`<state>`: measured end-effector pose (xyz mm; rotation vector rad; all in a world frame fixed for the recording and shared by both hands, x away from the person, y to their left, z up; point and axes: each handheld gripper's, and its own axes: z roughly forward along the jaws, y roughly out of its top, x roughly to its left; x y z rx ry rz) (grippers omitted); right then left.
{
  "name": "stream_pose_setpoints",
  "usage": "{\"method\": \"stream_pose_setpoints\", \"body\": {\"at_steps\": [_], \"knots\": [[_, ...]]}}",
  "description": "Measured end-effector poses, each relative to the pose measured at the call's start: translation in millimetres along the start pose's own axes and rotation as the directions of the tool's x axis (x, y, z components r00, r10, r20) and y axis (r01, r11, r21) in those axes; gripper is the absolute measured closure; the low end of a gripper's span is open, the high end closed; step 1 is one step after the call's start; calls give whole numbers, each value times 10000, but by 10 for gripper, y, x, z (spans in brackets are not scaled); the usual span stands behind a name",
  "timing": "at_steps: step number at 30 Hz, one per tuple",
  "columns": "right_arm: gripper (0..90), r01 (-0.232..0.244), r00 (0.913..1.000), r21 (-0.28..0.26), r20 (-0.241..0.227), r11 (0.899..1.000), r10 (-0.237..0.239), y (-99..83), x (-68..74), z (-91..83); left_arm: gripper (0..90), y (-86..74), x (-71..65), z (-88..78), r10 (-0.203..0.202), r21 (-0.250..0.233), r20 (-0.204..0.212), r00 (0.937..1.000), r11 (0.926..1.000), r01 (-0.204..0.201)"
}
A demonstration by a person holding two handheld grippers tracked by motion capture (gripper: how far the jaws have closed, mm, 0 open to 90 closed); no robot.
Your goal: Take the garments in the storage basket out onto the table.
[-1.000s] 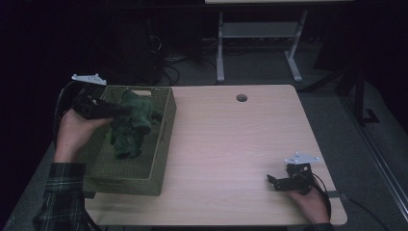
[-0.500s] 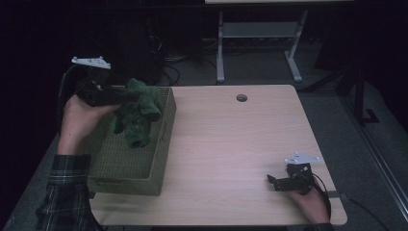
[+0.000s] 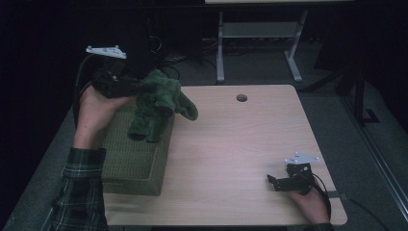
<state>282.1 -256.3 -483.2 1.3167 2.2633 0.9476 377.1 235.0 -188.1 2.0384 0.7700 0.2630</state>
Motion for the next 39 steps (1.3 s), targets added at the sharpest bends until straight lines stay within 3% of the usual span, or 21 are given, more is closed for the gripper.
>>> {"method": "stream_pose_setpoints", "body": {"at_steps": [10, 15, 20, 30, 39], "knots": [[19, -34, 10000, 15, -14, 10000, 34, 0, 3, -1, 806, 135, -241, 423, 287, -12, 623, 9976, 9996, -287], [18, -55, 10000, 8, -19, 10000, 55, 0, 4, 0, 806, 170, -396, 656, 638, 99, 983, 9931, 9978, -651], [18, -73, 10000, 18, -24, 10000, 73, 1, 5, -1, 806, 181, -539, 874, 692, 144, 1266, 9895, 9973, -716], [18, -89, 10000, 17, -7, 10000, 89, 1, 5, -2, 805, 128, -809, 1330, 824, 321, 1706, 9819, 9955, -891], [18, -81, 10000, 19, 2, 10000, 81, 1, 4, -2, 806, -12, -997, 1666, 764, 267, 2076, 9752, 9961, -838]]}}
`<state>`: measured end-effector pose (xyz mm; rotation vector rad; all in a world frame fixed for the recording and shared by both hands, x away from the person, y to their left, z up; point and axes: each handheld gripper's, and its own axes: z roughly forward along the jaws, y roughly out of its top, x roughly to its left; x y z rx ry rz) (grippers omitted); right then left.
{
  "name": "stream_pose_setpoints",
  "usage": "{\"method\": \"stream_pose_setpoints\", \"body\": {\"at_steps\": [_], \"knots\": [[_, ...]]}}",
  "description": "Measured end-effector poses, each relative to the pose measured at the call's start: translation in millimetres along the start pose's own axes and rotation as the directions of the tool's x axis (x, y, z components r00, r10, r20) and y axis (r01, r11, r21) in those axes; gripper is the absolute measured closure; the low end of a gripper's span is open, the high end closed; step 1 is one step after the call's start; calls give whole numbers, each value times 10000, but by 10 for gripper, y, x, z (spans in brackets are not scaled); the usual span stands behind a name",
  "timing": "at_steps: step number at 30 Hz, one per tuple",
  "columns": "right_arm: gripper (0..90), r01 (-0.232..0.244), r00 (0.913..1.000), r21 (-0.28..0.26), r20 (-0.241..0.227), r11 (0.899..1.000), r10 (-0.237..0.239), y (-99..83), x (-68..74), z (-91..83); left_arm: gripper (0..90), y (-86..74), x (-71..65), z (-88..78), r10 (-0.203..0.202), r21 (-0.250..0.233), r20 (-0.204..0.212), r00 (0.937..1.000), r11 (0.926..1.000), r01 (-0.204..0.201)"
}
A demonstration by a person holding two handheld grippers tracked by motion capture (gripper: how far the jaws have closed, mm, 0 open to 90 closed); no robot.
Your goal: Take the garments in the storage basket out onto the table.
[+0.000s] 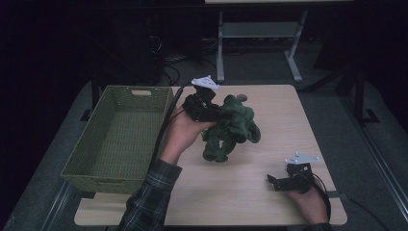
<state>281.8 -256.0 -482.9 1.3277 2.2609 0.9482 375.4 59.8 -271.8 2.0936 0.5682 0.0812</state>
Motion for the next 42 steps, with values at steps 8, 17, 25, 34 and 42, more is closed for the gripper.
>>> {"method": "stream_pose_setpoints", "body": {"at_steps": [8, 17, 25, 34, 42], "knots": [[18, 26, 10000, -23, 5, 10000, -26, 0, -2, 2, 805, -211, -25, 419, -206, 338, 307, 9993, 9992, 196], [18, 32, 10000, -10, -4, 10000, -32, -1, -2, 2, 793, -538, 22, 868, -701, 939, 561, 9960, 9935, 646], [18, 41, 10000, 1, 2, 10000, -41, -1, -3, 1, 619, -739, 96, 1023, -864, 1362, 337, 9957, 9874, 811], [18, 40, 10000, 4, 1, 10000, -40, -2, -2, 1, 321, -811, 95, 797, -551, 1211, -419, 9976, 9908, 598], [18, 56, 10000, 1, -13, 10000, -56, -7, -3, -5, 302, -1046, 138, 560, -745, 1018, -593, 9955, 9916, 802]]}}
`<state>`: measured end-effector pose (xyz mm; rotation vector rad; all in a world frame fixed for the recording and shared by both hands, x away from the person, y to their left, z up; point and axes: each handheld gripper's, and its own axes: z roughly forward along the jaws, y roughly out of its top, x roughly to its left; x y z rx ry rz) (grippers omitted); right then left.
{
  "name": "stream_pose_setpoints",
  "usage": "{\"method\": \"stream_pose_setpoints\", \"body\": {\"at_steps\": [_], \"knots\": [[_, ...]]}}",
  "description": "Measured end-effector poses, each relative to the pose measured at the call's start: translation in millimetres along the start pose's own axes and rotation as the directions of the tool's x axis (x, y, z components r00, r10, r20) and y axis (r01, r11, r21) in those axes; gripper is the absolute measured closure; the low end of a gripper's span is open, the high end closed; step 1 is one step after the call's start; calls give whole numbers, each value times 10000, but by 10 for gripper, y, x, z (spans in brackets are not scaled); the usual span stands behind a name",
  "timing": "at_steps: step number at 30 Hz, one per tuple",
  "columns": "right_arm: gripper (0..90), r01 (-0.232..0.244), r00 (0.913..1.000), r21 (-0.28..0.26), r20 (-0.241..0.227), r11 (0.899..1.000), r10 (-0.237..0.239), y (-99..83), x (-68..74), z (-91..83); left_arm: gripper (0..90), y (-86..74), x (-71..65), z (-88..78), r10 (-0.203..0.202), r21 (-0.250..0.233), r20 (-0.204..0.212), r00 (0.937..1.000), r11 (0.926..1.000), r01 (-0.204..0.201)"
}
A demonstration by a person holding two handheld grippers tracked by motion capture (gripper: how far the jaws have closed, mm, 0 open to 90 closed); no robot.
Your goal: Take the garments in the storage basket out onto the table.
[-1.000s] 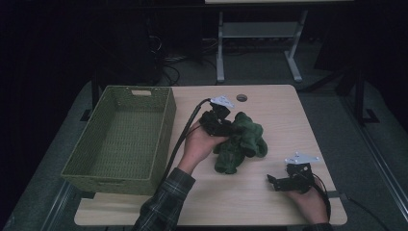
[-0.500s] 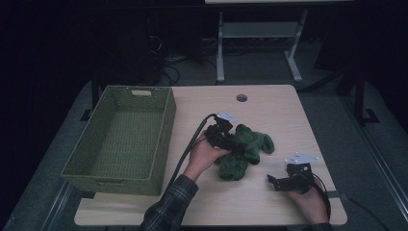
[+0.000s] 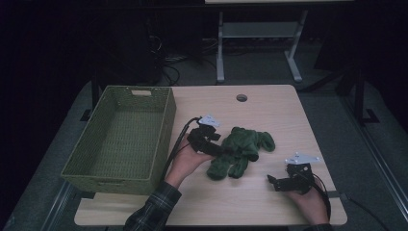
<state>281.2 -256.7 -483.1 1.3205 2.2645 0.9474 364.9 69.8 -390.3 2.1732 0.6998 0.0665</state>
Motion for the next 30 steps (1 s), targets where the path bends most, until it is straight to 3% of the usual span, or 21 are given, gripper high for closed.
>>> {"method": "stream_pose_setpoints", "body": {"at_steps": [7, 15, 22, 30], "knots": [[19, 65, 10000, -13, -15, 10000, -65, -25, 6, -23, 303, -190, 11, -11, 86, 17, 44, 10000, 10000, -86], [19, 44, 10000, -30, 12, 10000, -43, -49, 27, -47, 294, -425, -67, -13, 202, -19, 355, 9992, 9998, -202], [55, -5, 10000, 16, -1, 10000, 6, -28, 31, -66, 294, -638, -97, 25, 230, 235, 63, 9997, 9995, -231], [64, 160, 9979, -388, -625, 9991, -184, 31, 168, -123, 295, -747, -121, 65, 337, 496, -72, 9994, 9982, -333]]}}
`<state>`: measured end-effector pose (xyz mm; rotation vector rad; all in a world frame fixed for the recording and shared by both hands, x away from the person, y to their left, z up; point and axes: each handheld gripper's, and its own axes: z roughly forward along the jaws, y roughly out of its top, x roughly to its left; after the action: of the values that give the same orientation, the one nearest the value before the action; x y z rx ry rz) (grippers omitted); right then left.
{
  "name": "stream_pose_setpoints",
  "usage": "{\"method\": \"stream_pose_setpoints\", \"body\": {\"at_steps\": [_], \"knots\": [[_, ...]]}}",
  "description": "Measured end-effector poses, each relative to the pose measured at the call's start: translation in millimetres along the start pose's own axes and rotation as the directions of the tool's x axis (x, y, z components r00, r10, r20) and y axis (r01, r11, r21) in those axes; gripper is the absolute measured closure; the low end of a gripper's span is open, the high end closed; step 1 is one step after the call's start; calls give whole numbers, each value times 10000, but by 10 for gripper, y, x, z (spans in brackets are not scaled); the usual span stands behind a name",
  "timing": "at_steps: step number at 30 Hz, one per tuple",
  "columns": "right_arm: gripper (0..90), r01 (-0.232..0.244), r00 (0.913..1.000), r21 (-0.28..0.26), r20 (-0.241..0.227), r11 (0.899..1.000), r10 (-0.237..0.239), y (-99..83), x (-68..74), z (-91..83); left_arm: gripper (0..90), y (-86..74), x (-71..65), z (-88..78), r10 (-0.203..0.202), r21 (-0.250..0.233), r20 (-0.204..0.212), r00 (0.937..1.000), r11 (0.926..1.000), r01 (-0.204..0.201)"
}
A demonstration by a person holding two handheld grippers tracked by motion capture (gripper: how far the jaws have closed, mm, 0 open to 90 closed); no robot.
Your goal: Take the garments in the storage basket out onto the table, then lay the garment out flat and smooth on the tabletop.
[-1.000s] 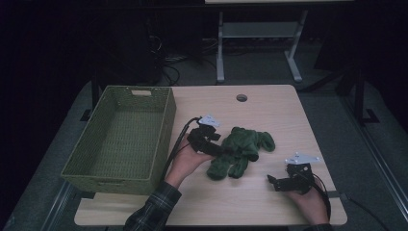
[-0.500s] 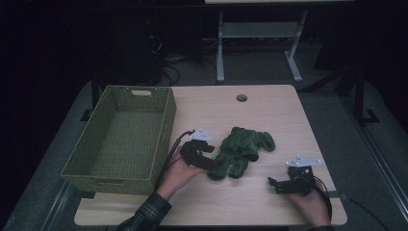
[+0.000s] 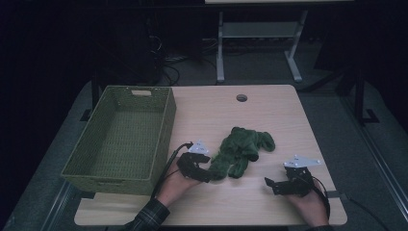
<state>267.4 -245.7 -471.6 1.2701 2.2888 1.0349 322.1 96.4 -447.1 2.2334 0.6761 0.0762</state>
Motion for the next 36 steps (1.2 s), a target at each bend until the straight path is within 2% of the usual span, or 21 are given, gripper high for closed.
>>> {"method": "stream_pose_setpoints", "body": {"at_steps": [4, 8, 14, 18, 20, 23, 26, 28, 30, 32, 33, 36], "knots": [[67, 198, 9989, -68, -435, 9998, -201, 54, 115, 28, 299, -26, 14, 34, 103, 285, 13, 9999, 9995, -104], [98, 259, 9947, -15, -996, 9997, -260, 105, 265, 80, 312, -45, 26, 41, -128, 193, 112, 9999, 9997, 126], [144, 367, 9848, -182, -1695, 9992, -392, 201, 436, 159, 321, -63, 23, 54, -127, 282, 158, 9998, 9995, 123], [178, 440, 9784, -160, -2016, 9989, -464, 250, 500, 233, 340, -58, 37, 44, -77, 293, 186, 9998, 9995, 71], [213, 458, 9756, -177, -2143, 9988, -486, 275, 549, 260, 355, -65, 32, 54, -174, 281, 235, 9996, 9995, 167], [266, 625, 9755, -187, -2100, 9979, -651, 316, 608, 314, 389, -72, 34, 66, -187, 298, 329, 9993, 9994, 177], [363, 621, 9758, -84, -2095, 9980, -625, 351, 632, 368, 433, -74, 37, 77, -89, 366, 368, 9993, 9993, 76], [460, 685, 9740, -110, -2156, 9976, -692, 362, 639, 397, 488, -73, 40, 82, 18, 451, 417, 9991, 9990, -37], [615, 793, 9712, -133, -2246, 9968, -802, 365, 635, 399, 589, -70, 39, 84, -67, 431, 519, 9986, 9991, 44], [726, 970, 9698, -232, -2227, 9950, -997, 365, 620, 378, 674, -63, 45, 75, -69, 470, 611, 9981, 9989, 40], [772, 905, 9704, -221, -2229, 9957, -932, 367, 616, 357, 717, -59, 47, 69, -60, 479, 607, 9981, 9988, 31], [825, 858, 9713, -333, -2197, 9958, -910, 372, 567, 314, 777, -42, 53, 46, -239, 442, 768, 9968, 9988, 205]]}}
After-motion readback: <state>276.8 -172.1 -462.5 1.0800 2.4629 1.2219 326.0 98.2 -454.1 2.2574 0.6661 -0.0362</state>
